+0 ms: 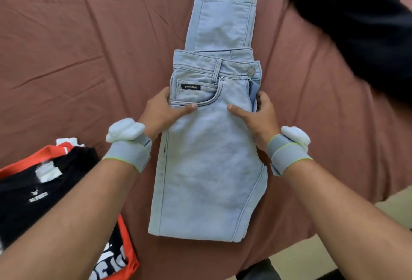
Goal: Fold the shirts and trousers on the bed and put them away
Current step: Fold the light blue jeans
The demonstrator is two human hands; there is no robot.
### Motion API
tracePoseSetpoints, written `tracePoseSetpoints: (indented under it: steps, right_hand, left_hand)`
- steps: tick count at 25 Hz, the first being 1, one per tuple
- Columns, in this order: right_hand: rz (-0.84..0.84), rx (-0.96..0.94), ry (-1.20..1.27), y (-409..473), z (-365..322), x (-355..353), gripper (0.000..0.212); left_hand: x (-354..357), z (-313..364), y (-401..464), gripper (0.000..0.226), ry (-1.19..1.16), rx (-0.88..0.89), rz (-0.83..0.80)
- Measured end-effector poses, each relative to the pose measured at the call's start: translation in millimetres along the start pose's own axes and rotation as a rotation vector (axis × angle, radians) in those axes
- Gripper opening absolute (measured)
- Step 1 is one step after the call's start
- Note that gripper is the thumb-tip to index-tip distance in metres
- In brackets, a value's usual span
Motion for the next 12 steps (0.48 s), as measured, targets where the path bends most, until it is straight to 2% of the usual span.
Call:
tracePoseSetpoints:
  steps: [3,6,10,12]
  right_hand:
    - [-0.041,0.155,0.051,-46,23,-16,0.057]
    - [-0.135,0.198,-0.043,-87,48,-25,0.063]
    - [-0.209,0.191,-0.16,-88,51,-29,0.077]
    - [-0.244,0.222,-0.231,-108,55,-35,0.074]
  left_hand:
    - [12,-38,-55,0.069,-0.104,-0.067,-0.13]
    - [31,-77,-108,0.072,-0.17,-0.034,-0.312]
    - [48,-100,-146,0.051,-0.313,-0.036,-0.455]
    - [56,-112,-173,0.042,-0.355,-0.064,-0.513]
Point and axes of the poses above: each hand's wrist, its own y-axis towards the middle knuckle, its own x-axis out of the palm, z = x × y, the point moved 1 cm from there along y, towards the middle knuckle, and after that the axes turned 14 degrees about y, right-handed, at the moved point
